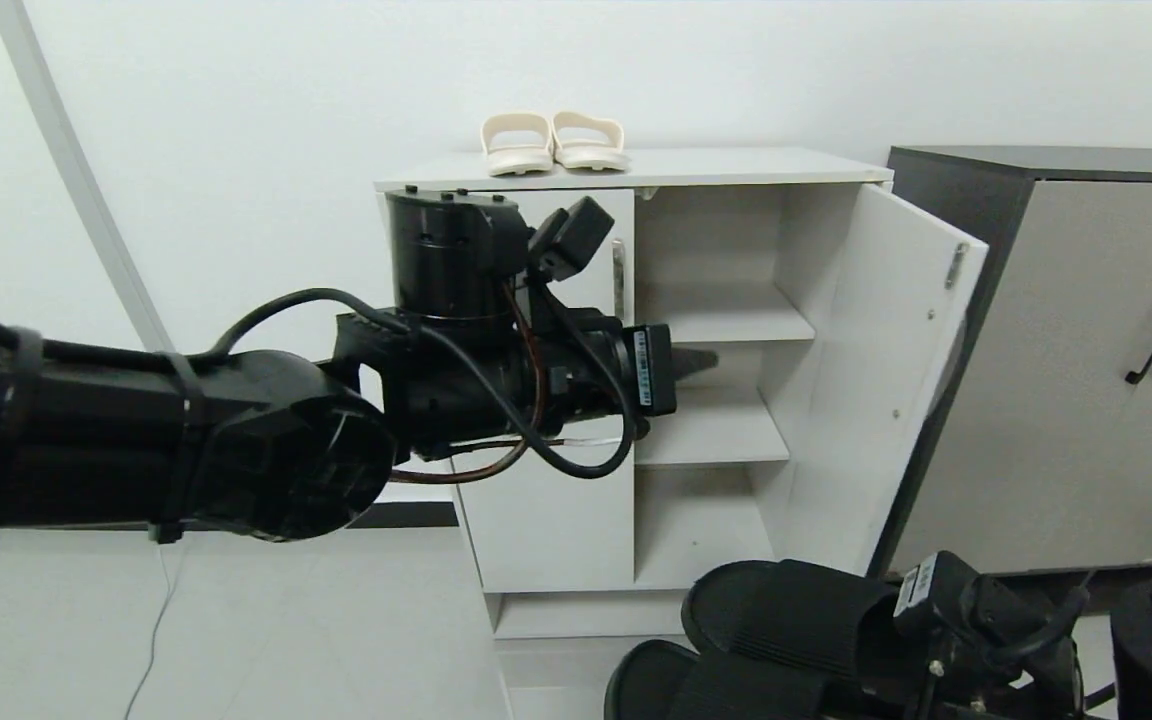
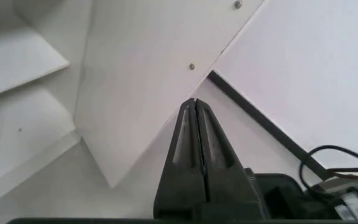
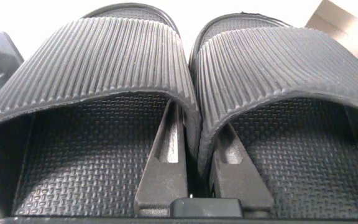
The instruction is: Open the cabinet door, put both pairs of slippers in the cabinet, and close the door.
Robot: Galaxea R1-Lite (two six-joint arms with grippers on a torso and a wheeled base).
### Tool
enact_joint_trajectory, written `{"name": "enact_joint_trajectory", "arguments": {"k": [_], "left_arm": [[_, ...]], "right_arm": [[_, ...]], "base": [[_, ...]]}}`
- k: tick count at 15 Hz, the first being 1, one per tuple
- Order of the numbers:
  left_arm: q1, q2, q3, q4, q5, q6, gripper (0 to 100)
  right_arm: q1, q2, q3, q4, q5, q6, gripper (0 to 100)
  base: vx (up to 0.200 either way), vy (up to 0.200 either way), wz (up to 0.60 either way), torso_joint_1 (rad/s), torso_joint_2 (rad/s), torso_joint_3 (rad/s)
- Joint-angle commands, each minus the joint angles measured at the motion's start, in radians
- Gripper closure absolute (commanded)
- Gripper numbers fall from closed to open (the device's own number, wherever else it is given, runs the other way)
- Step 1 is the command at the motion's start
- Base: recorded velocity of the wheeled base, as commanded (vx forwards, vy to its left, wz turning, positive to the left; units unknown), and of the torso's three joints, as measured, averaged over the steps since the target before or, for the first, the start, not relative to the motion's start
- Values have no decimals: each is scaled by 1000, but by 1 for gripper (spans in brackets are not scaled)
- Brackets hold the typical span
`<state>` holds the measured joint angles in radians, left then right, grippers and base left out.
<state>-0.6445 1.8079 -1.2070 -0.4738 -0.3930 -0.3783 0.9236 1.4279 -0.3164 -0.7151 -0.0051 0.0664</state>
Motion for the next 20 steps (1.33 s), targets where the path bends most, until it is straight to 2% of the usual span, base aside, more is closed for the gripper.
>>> {"name": "enact_joint_trajectory", "arguments": {"k": [1,3,6,8,9,10,11,12,13,14,15,16,18,19,20], "left_arm": [[72,-108,136,-52,2,6,100],[167,-283,343,-92,2,22,100],[276,-581,586,-83,2,21,100],[318,-780,684,-37,3,21,100],[319,-803,692,-25,3,21,100],[325,-993,713,146,5,22,100],[325,-1104,702,273,6,24,100],[325,-1205,695,386,9,35,100],[327,-1286,692,468,14,59,100],[355,-1343,692,537,68,85,100],[373,-1371,701,563,121,98,100],[393,-1417,739,593,246,114,100],[396,-1513,827,597,441,118,100],[408,-1569,873,598,569,144,100],[474,-1613,923,600,634,194,100]], "right_arm": [[-2,-1,0,0,-1,-3,100],[-2,0,0,-1,-3,-10,100],[-3,-3,-1,-1,-6,-10,100],[-3,-3,-3,-3,-6,-10,100],[-3,-3,-3,-3,-6,-10,100],[-3,-3,-3,-3,-6,-10,100],[-3,-4,-3,-3,-6,-11,100],[-3,-4,-3,-3,-6,-11,100],[-3,-3,-3,-3,-6,-11,100],[-3,-1,-3,-3,-6,-11,100],[-3,-1,-3,-3,-6,-10,100],[-6,-1,-3,-3,-7,-10,100],[-20,-4,-3,-3,-7,-10,100],[-25,-3,-3,-3,-7,-10,100],[-25,-1,-4,-3,-7,-10,100]], "base": [[0,0,0,0,0,0],[0,0,0,0,0,0],[0,0,0,0,0,0],[0,0,0,0,0,0],[0,0,0,0,0,0],[0,0,0,0,0,0],[0,0,0,0,0,0],[0,0,0,0,0,0],[0,0,0,0,0,0],[0,0,0,0,0,0],[0,0,0,0,0,0],[0,0,0,0,0,0],[0,0,0,0,0,0],[0,0,0,0,0,0],[0,0,0,0,0,0]]}}
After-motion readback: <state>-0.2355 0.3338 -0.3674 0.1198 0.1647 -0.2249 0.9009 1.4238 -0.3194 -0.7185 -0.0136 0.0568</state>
